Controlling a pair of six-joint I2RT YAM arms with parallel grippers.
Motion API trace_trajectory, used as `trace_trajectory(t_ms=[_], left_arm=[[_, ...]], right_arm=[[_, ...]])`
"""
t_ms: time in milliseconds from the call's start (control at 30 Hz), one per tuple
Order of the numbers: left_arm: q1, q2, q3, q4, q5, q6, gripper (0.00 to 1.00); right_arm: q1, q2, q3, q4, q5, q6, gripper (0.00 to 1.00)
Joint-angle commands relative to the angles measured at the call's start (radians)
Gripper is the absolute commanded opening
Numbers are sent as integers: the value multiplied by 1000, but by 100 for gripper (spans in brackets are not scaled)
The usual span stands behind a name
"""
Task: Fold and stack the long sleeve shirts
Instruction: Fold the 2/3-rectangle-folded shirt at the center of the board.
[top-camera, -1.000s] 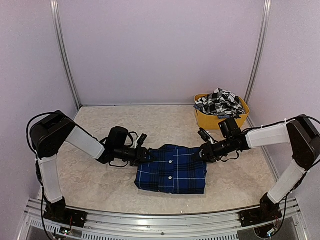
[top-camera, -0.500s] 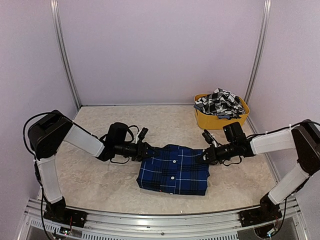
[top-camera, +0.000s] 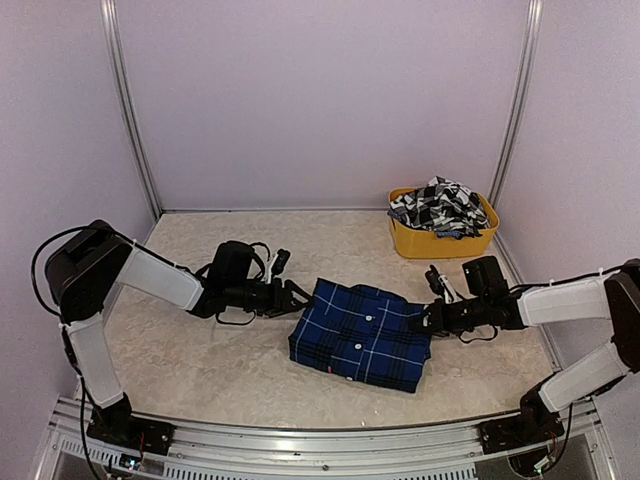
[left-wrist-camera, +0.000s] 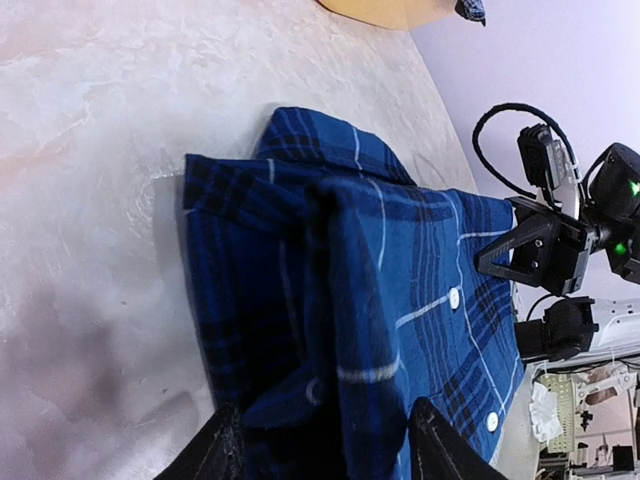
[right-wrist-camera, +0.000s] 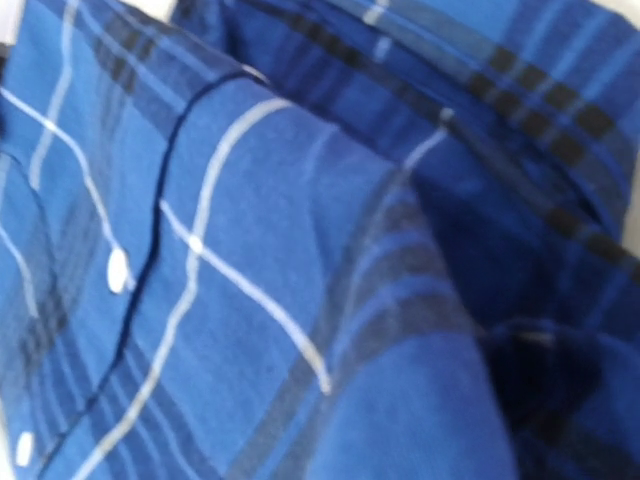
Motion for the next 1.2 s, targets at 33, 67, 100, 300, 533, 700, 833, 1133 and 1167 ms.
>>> trace_trajectory(t_ms=[33,67,100,300,533,700,833,1133,1167], left_arm=[[-6,-45,9,-71,-117,69,58],[-10,-50,9,-80,-140,78,61],[-17,-57,9,-93,-158,87,64],[-51,-91,19,-124,-245,113,99],[-133,-167,29,-178,-391,153,99],[-184,-192,46,-199,-437,169,99],[-214,-162,71,-195,-403,172,99],[-272,3,139,-164,-378,156,99],[-274,28,143,-158,-384,154,99]], right_arm=[[-11,-51,-70,0,162,34,0],[-12,-52,-82,0,177,38,1],[-11,-52,-93,5,185,44,5],[-11,-63,-110,-26,248,25,23],[-9,-261,-88,-149,327,6,51],[-8,-385,-41,-231,329,-28,58],[-6,-370,-17,-222,243,-40,58],[14,-167,1,-132,168,-65,55],[13,-144,2,-131,183,-63,55]])
